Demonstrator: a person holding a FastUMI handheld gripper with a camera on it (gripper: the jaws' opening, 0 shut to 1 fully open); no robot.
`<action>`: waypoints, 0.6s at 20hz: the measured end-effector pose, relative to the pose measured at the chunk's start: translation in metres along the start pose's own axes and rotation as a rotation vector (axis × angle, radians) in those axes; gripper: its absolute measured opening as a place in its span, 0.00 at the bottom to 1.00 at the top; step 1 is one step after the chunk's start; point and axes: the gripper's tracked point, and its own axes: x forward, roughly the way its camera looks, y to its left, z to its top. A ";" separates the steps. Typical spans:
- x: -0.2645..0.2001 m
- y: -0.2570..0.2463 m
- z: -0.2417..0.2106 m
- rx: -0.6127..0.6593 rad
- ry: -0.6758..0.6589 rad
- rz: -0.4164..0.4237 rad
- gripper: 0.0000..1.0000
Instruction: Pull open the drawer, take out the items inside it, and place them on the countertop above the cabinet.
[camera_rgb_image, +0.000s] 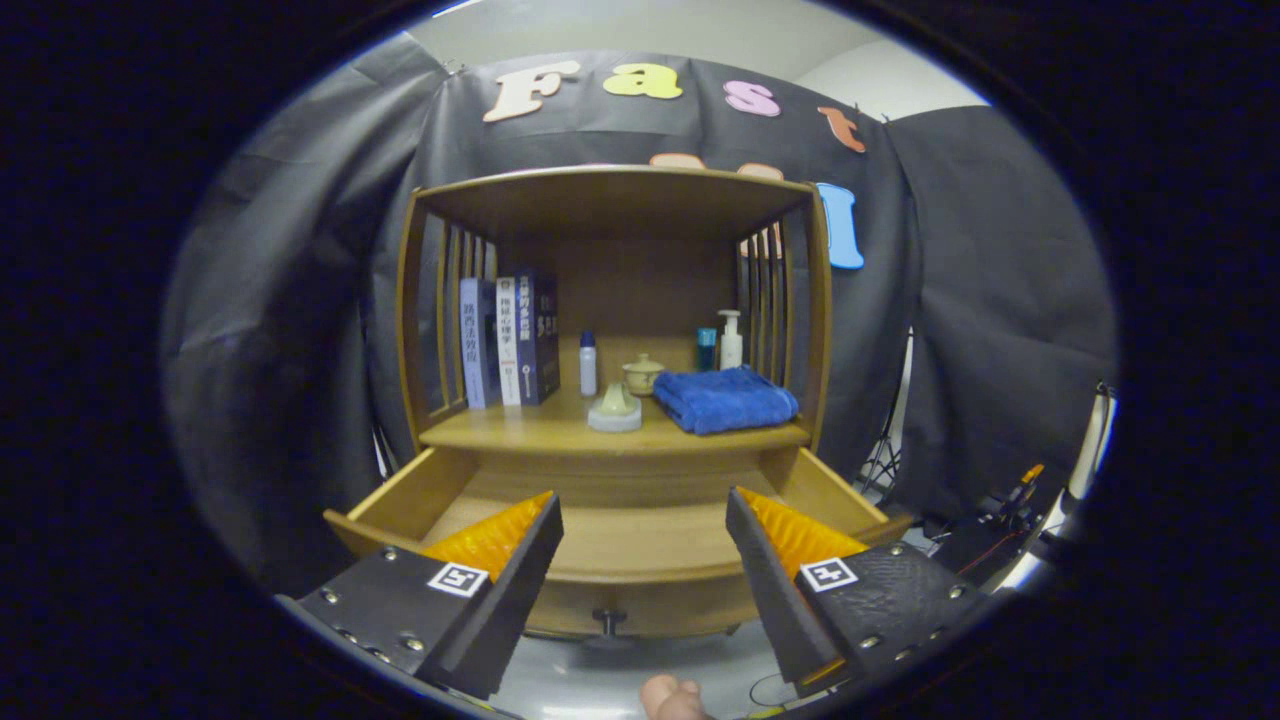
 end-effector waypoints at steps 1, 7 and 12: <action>-0.007 0.004 -0.016 -0.009 0.016 0.003 0.98; -0.027 0.015 -0.108 0.114 0.138 0.021 0.98; -0.021 0.014 -0.135 0.119 0.177 0.029 0.99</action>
